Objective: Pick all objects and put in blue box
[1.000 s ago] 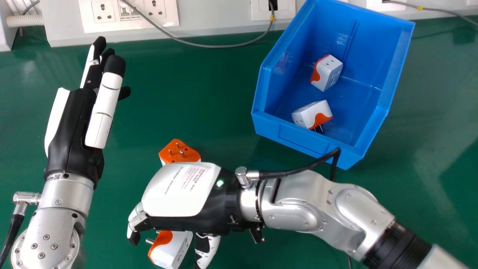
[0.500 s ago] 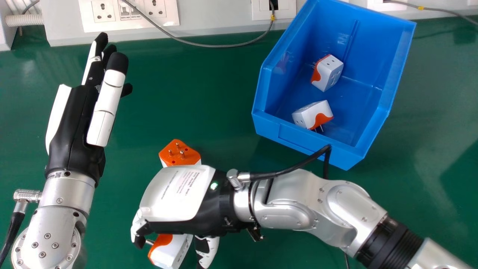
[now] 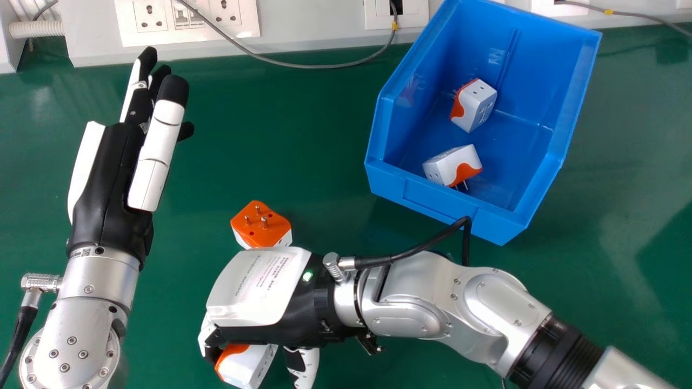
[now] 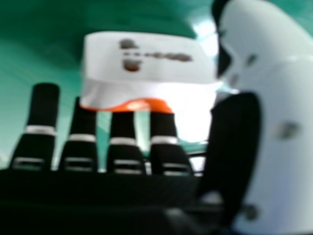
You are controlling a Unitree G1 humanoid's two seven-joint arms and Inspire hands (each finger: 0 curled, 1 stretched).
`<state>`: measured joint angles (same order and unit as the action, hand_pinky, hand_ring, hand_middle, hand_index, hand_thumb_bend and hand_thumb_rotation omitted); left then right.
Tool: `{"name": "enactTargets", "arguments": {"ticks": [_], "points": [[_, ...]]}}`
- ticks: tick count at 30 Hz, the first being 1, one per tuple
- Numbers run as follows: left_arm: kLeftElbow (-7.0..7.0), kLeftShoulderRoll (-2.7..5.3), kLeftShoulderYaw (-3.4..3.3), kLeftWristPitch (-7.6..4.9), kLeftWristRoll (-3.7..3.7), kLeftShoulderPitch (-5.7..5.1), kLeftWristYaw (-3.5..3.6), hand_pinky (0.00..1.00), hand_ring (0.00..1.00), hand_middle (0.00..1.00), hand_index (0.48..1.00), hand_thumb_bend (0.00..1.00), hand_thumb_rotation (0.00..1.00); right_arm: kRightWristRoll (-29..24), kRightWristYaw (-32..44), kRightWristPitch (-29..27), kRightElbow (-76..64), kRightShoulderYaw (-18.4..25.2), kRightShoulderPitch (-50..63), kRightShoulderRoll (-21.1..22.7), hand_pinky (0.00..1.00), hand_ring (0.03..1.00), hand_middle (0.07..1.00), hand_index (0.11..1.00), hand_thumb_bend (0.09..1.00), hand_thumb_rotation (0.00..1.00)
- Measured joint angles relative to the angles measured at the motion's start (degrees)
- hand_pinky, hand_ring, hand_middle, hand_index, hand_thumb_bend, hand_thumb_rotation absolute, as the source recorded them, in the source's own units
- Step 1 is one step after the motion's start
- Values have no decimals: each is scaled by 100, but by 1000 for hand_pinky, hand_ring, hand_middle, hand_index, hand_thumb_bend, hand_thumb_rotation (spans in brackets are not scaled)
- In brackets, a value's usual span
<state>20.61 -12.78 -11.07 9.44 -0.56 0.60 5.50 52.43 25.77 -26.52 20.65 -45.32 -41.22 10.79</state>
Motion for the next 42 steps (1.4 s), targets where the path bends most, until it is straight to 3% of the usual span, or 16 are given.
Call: {"name": "enactTargets", "arguments": {"ticks": [10, 22, 31, 35, 39, 42], "points": [[-1, 24, 5, -2, 0, 0, -42, 853, 962, 977, 1000, 722, 1000, 64, -292, 62, 264, -4, -30, -70, 642, 796, 820, 717, 541, 0], [-5, 45, 6, -4, -2, 0, -44, 849, 958, 973, 1000, 738, 1000, 184, -436, 68, 319, -28, -62, -113, 642, 798, 822, 727, 519, 0], [-18, 51, 12, -6, -2, 8, -44, 850, 958, 973, 1000, 745, 1000, 194, -449, 105, 319, -32, -63, -117, 642, 810, 834, 728, 432, 0], [-18, 54, 42, -6, 1, 31, -51, 849, 958, 973, 1000, 744, 1000, 217, -476, 112, 353, -40, -67, -133, 642, 810, 834, 729, 432, 0], [-18, 68, 90, -5, 10, 44, -61, 850, 958, 972, 1000, 746, 1000, 235, -552, 121, 405, -43, -67, -141, 643, 809, 834, 731, 360, 2], [-18, 69, 111, -5, 19, 46, -69, 851, 958, 973, 1000, 748, 1000, 248, -583, 159, 420, -67, -67, -151, 646, 809, 836, 736, 393, 3]]}}
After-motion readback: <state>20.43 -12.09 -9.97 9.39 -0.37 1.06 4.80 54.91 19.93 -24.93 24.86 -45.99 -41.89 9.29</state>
